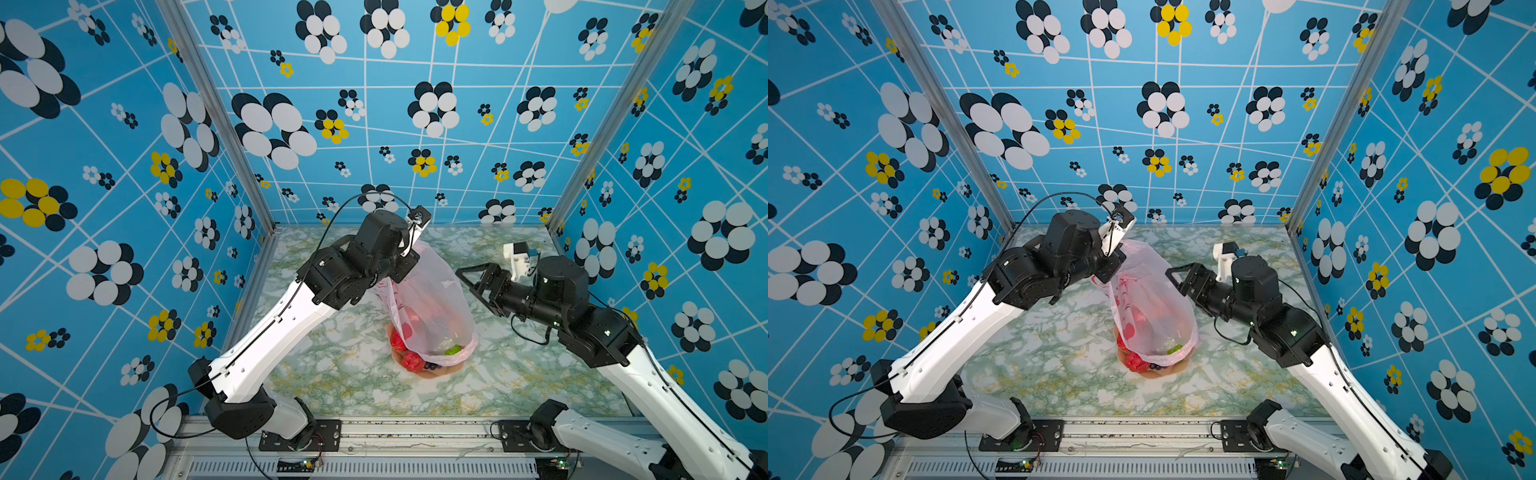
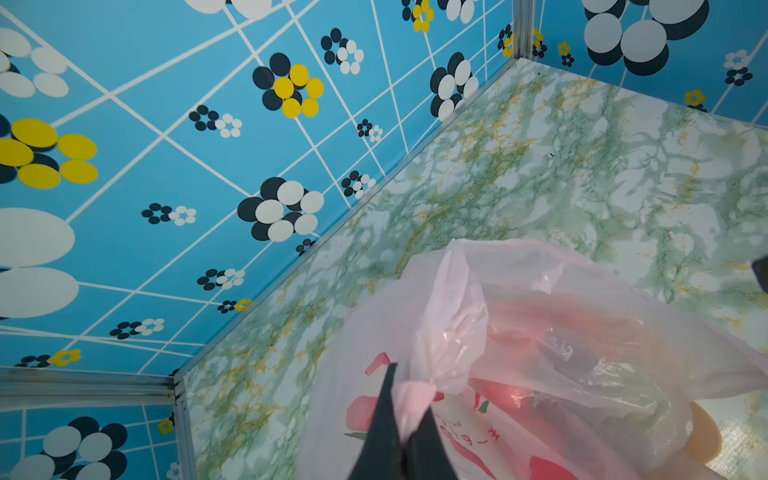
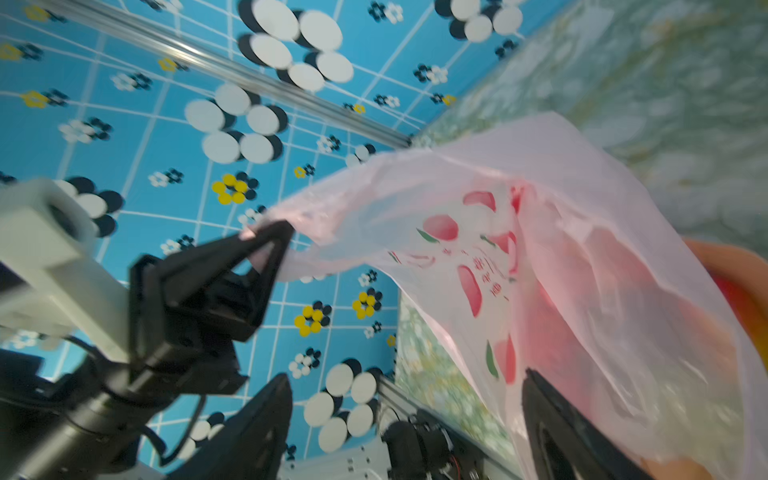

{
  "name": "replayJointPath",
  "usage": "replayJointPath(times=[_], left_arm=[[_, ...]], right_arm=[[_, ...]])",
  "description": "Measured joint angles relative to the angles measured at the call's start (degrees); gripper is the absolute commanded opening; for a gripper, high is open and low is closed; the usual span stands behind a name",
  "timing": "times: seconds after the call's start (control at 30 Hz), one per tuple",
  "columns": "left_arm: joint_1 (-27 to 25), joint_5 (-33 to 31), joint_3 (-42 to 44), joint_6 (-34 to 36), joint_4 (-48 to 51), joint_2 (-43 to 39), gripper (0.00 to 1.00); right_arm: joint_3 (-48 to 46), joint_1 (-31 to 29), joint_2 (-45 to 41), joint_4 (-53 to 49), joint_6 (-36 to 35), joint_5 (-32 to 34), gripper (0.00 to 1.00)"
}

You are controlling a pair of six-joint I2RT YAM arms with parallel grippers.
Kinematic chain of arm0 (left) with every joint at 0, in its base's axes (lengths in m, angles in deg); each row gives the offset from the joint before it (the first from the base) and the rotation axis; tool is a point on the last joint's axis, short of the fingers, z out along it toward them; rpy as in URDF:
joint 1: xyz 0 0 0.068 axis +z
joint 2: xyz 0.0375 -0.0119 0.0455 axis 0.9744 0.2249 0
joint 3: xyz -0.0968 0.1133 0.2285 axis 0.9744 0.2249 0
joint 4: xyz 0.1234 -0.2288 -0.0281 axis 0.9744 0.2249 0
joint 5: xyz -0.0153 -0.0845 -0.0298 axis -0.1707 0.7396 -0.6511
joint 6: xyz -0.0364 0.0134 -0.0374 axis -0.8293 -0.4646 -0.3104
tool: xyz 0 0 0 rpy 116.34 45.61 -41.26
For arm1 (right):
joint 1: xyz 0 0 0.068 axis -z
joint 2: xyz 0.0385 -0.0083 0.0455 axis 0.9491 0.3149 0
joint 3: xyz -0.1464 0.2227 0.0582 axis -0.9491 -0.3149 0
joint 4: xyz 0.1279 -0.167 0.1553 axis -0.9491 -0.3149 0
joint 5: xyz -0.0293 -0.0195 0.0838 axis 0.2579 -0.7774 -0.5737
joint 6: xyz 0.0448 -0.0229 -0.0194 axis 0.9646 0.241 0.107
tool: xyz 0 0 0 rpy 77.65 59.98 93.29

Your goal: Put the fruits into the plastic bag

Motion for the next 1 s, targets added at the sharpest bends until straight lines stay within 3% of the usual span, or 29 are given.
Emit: replayJointPath(times=[0.27, 0.5, 0.63, 0.73, 0.83, 0.97, 1.0], left_arm=[[-1.4, 0.0, -0.9, -4.5, 3.9, 1.4, 0.00], [-2.1, 0.1, -2.8, -6.3, 6.0, 1.9, 0.00], [-2.2, 0.5, -2.9, -7.3, 6.2, 1.9, 0.00], [-2.2, 0.7, -2.9, -7.8, 6.3, 1.9, 0.00], [-2.2, 0.9, -3.0, -8.5, 7.0, 1.9, 0.00], [-2.2, 0.3, -3.3, -8.8, 7.9, 1.9, 0.00], [-2.2, 0.0, -3.3, -8.8, 8.1, 1.8, 0.00]], right_arm=[[-8.3, -3.7, -5.6, -17.2, -0.7, 3.8, 0.96], [-12.7, -5.3, -8.8, -19.1, 1.3, 4.9, 0.92], [-17.8, -5.4, -7.8, -15.5, 3.4, 4.9, 0.84], [-19.5, -5.5, -4.3, -11.5, 4.8, 4.8, 0.73], [-19.5, -5.6, -2.3, -7.6, 6.4, 4.9, 0.51], [-19.4, -5.9, -2.2, -3.8, 7.0, 5.2, 0.04], [-19.0, -5.9, -2.0, -3.4, 7.0, 5.6, 0.00]])
